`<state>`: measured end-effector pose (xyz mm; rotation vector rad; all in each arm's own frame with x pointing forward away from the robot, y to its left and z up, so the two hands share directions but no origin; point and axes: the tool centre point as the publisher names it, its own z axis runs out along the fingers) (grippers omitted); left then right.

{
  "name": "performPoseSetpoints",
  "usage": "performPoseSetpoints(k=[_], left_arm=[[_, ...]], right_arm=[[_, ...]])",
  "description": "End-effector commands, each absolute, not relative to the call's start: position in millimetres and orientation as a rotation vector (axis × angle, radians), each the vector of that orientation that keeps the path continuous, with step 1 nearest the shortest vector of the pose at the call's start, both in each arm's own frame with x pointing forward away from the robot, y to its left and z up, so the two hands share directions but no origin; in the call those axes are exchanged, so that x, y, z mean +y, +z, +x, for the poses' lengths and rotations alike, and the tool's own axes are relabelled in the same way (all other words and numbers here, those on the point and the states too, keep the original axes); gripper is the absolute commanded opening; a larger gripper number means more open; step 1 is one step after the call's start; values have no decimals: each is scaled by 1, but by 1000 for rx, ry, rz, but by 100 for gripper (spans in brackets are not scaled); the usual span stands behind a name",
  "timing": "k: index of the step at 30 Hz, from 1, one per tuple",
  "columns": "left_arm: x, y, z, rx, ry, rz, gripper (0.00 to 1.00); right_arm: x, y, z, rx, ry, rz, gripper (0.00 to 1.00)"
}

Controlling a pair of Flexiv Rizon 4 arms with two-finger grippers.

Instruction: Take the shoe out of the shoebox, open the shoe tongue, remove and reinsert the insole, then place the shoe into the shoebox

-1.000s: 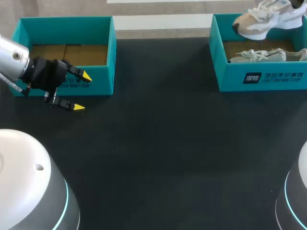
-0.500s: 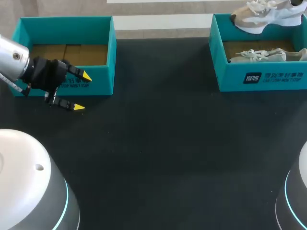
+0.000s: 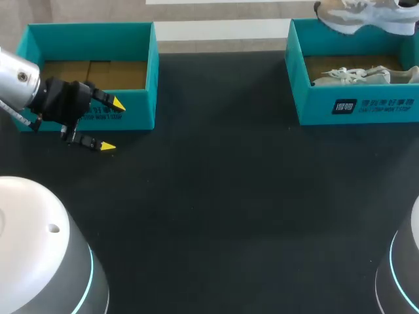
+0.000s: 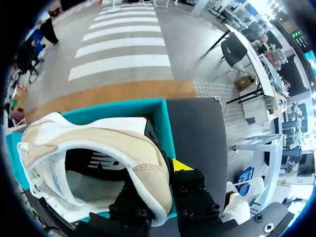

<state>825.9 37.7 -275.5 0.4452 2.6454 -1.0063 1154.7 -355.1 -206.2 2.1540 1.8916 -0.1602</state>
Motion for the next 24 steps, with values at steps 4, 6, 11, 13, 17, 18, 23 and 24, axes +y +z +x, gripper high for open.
performPoseSetpoints(k=[4,6,11,13,17,18,23,24], left_arm=[[37,-276,826,2648,-1002,446,100],[37,-276,826,2648,-1002,446,100],[37,-276,826,2648,-1002,446,100],[37,-276,826,2648,-1002,446,100],[37,-276,826,2648,-1002,446,100],[37,-276,826,2648,-1002,446,100],[37,-276,826,2648,-1002,446,100],[37,-276,826,2648,-1002,446,100]], right_arm=[[-350,-209,1141,1880,-153,2091,0],[-350,-209,1141,1879,-151,2091,0],[-350,-209,1141,1879,-151,2091,0],[-350,-209,1141,1879,-151,2091,0],[-350,-209,1141,1879,-151,2091,0],[-350,-209,1141,1879,-151,2091,0],[-351,-216,1142,1866,-203,2076,0],[-351,-223,1142,1867,-244,2057,0]])
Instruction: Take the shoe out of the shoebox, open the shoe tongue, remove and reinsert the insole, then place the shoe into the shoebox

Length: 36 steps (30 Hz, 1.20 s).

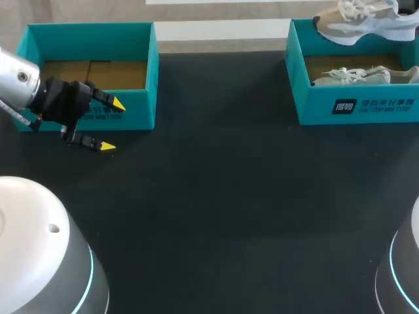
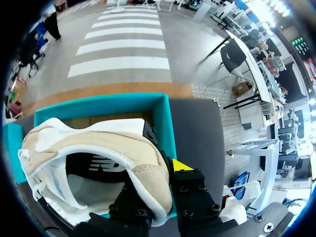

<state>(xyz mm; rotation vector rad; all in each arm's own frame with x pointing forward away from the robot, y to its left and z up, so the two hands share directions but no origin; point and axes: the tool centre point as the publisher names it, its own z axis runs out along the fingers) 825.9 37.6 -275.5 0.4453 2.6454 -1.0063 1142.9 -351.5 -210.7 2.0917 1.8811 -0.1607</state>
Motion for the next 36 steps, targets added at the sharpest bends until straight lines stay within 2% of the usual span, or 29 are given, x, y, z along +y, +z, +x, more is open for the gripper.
performPoseSetpoints(k=[1,36], left_arm=[[37,-276,826,2648,-1002,446,100],[37,-276,826,2648,-1002,446,100]], right_arm=[[-350,-227,1142,1865,-210,2082,0],[-355,-301,1173,1830,-236,2133,0]])
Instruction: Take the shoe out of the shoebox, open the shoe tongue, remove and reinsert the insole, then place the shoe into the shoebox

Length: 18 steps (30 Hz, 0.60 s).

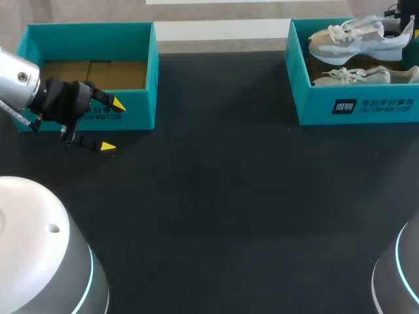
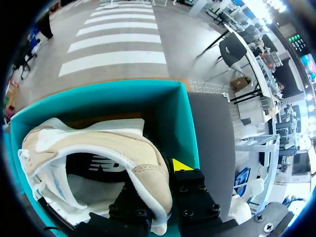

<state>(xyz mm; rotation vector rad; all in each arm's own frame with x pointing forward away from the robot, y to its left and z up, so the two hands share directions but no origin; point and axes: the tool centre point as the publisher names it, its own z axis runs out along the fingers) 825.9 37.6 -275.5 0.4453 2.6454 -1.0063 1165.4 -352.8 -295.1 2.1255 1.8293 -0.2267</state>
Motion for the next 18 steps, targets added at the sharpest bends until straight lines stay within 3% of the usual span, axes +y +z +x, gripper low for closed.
performPoseSetpoints(k=[1,18], left_arm=[[37,-276,826,2648,-1002,446,100],[37,-276,826,2648,-1002,446,100]], right_arm=[[-355,-302,1174,1829,-241,2131,0],[-352,-330,1186,1870,-268,2135,0]])
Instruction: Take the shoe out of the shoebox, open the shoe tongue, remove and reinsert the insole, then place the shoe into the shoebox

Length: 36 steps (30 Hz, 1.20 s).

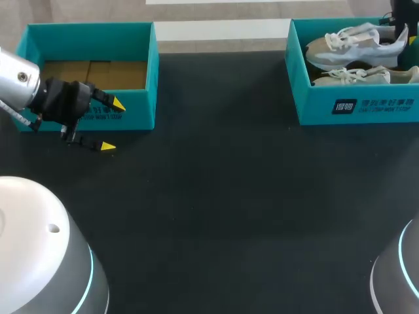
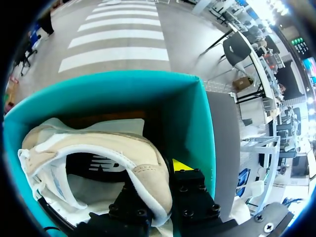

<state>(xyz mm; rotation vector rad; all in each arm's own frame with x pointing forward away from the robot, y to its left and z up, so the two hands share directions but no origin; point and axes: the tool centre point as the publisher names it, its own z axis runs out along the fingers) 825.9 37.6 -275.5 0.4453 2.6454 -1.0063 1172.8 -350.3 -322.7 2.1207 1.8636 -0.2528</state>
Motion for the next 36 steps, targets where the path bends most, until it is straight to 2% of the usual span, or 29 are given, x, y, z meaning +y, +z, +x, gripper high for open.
performPoseSetpoints(k=[1,29,31,32,36], left_arm=[[37,-276,826,2648,-1002,446,100],[37,-276,826,2648,-1002,446,100],[37,-276,826,2648,-1002,446,100],[37,-276,826,2648,-1002,446,100],[37,-276,826,2648,-1002,446,100]], right_arm=[[-352,-331,1187,1865,-268,2138,0],[-353,-373,1188,1897,-313,2184,1],[-353,-373,1188,1901,-313,2185,30],[-353,-373,1188,1902,-312,2185,37],[-351,-370,1188,1901,-309,2182,42]])
